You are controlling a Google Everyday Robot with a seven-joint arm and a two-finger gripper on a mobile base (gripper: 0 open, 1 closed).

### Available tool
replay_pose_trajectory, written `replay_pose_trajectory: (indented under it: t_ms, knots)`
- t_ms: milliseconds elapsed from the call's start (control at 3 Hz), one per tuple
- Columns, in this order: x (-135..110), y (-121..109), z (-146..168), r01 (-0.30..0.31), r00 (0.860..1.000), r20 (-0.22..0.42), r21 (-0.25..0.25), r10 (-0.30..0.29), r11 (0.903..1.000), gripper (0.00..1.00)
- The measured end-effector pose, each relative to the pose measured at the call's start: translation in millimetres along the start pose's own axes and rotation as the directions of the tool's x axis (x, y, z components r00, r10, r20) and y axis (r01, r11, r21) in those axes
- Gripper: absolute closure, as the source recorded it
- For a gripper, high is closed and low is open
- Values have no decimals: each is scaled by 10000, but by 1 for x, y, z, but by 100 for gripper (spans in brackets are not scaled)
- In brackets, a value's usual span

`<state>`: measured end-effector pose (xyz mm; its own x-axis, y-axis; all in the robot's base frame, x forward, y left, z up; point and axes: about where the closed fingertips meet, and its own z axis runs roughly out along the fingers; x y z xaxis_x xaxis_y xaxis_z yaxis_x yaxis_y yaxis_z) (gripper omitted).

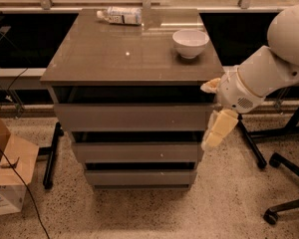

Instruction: Open top drawer

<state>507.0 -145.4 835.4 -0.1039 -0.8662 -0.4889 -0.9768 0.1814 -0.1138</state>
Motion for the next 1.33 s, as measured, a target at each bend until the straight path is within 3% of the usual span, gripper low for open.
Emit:
replay_pose_trajectory:
  t_ms: [667,1333]
  knots:
    - [-7,-25,49,-22,9937,1119,141,6,9999,0]
    - [1,-68,109,-372,9742,2229,49,351,9993,0]
